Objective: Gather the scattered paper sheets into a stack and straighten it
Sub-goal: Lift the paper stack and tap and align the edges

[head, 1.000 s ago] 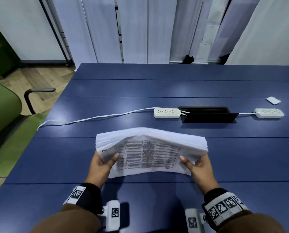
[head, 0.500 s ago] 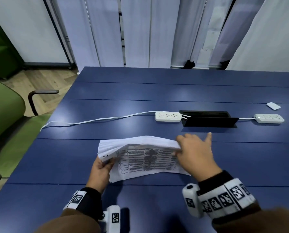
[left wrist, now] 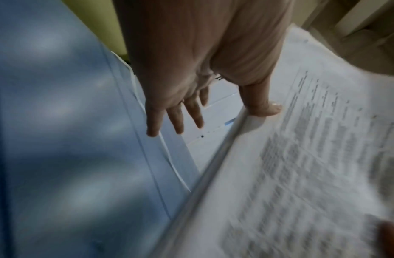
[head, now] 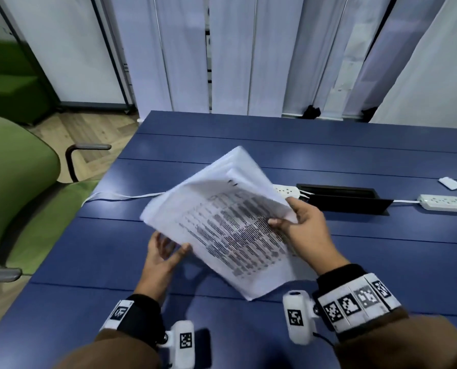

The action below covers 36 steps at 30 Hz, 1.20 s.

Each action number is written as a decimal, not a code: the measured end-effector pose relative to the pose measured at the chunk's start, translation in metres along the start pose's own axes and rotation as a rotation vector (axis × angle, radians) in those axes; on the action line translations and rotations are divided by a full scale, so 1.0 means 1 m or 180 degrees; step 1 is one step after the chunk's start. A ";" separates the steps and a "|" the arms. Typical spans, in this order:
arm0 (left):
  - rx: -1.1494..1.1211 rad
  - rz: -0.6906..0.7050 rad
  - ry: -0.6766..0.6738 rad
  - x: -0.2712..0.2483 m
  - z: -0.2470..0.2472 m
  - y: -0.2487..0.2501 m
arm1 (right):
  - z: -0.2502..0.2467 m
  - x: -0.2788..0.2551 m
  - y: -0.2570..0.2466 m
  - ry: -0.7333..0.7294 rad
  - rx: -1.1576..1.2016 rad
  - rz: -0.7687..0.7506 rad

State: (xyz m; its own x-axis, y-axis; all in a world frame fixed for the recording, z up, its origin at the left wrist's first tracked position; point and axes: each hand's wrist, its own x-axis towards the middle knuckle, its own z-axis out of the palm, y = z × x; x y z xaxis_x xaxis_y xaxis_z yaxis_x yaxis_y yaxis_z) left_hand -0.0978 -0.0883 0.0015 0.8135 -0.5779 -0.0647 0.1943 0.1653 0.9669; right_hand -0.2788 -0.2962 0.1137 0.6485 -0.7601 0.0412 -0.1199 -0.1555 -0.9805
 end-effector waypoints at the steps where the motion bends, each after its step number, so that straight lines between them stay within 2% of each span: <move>1: -0.0077 -0.0004 -0.0137 0.000 0.010 0.005 | -0.001 -0.001 0.007 0.0032 0.0469 0.0095; 3: -0.0108 0.0037 -0.0307 -0.002 0.035 0.019 | 0.000 -0.007 0.021 0.0177 0.0912 0.0233; 6: -0.0035 0.0424 -0.0211 -0.001 0.065 0.038 | 0.005 -0.013 0.041 0.0415 0.1071 0.0328; 11: 0.0327 0.0824 -0.0303 -0.003 0.078 0.039 | 0.001 -0.019 0.051 0.0544 0.1321 0.0285; 18: 0.0608 0.0509 -0.0482 -0.009 0.075 0.028 | 0.001 -0.031 0.046 0.0371 0.0530 -0.0086; 26: 0.0359 0.0481 -0.0570 -0.013 0.076 0.037 | 0.003 -0.035 0.046 0.0322 0.0787 -0.0255; 32: 0.0458 0.0477 -0.0557 -0.022 0.079 0.031 | 0.011 -0.039 0.054 0.0551 0.0568 -0.0309; 36: 0.0590 0.0487 -0.0579 -0.024 0.082 0.027 | 0.018 -0.045 0.059 0.0364 0.0055 -0.0349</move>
State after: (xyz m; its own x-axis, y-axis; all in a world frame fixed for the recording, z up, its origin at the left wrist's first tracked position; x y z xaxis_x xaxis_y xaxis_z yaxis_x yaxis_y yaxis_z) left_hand -0.1574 -0.1355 0.0495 0.7108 -0.6940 0.1142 -0.0398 0.1225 0.9917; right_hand -0.3011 -0.2597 0.0502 0.5671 -0.8062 0.1689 -0.0396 -0.2315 -0.9720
